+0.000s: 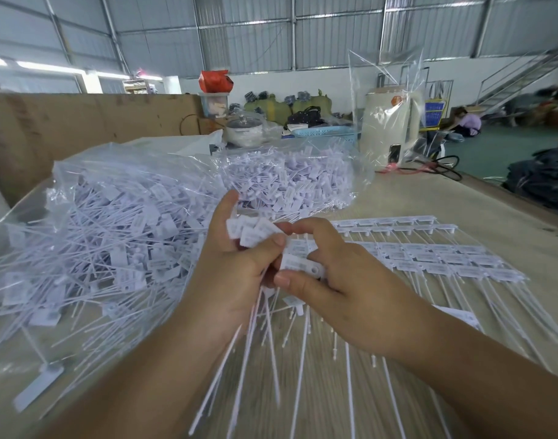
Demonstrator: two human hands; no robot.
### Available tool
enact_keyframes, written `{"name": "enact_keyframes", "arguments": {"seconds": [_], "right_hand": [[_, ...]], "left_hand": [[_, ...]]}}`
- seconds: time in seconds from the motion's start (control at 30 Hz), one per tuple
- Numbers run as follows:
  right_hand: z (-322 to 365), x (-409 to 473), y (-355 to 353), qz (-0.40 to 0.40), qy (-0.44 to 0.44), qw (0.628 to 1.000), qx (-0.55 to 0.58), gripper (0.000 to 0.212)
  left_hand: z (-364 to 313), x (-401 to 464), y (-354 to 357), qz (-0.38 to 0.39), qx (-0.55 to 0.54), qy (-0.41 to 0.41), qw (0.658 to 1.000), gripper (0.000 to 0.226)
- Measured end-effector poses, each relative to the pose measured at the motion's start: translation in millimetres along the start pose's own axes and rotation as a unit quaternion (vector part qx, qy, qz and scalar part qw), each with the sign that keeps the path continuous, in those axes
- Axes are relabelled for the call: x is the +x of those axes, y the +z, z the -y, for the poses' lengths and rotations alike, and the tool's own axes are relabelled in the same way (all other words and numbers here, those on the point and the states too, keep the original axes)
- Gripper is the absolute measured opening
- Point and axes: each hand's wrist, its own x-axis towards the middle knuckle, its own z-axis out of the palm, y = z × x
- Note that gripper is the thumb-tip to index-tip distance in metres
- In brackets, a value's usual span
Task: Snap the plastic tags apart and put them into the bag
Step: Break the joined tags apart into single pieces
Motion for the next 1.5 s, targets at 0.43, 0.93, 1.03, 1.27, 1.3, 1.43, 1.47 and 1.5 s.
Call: {"name": "enact_keyframes", "arguments": {"seconds": [0.43, 0.93, 1.03, 1.27, 1.3, 1.43, 1.47, 1.5], "right_hand": [[6, 0, -2, -0.007, 0.009, 1.000, 0.022, 0.053], [5, -2, -2, -0.016, 0.016, 0.995, -0.100, 0.066], [6, -1, -4, -0.027, 0.020, 0.996, -0.082, 0.059], [-1, 1, -19, -0.008, 0.033, 0.997, -0.064, 0.041], [-2, 1, -18, 0.005, 0.024, 0.998, -0.060, 0.041], [1, 0, -15, 0.026, -0.009, 0.998, -0.051, 0.027], [1, 1, -14, 0.027, -0.015, 0.998, -0.047, 0.026], [1, 1, -14, 0.027, -0.021, 0.998, -0.047, 0.029]], "left_hand": [[0, -7, 3, 0.065, 0.035, -0.075, 0.994, 0.030], [-7, -15, 3, 0.179, 0.204, -0.032, 0.962, 0.020], [-11, -17, 8, 0.146, 0.154, -0.050, 0.976, 0.008], [-23, -6, -9, 0.014, 0.119, -0.041, 0.992, 0.020], [-24, -7, -9, 0.019, 0.130, -0.047, 0.990, 0.030], [-22, -9, -6, 0.035, 0.153, -0.055, 0.986, 0.009], [-22, -8, -7, 0.040, 0.150, -0.057, 0.986, 0.012], [-22, -8, -7, 0.043, 0.156, -0.060, 0.985, 0.013]]}}
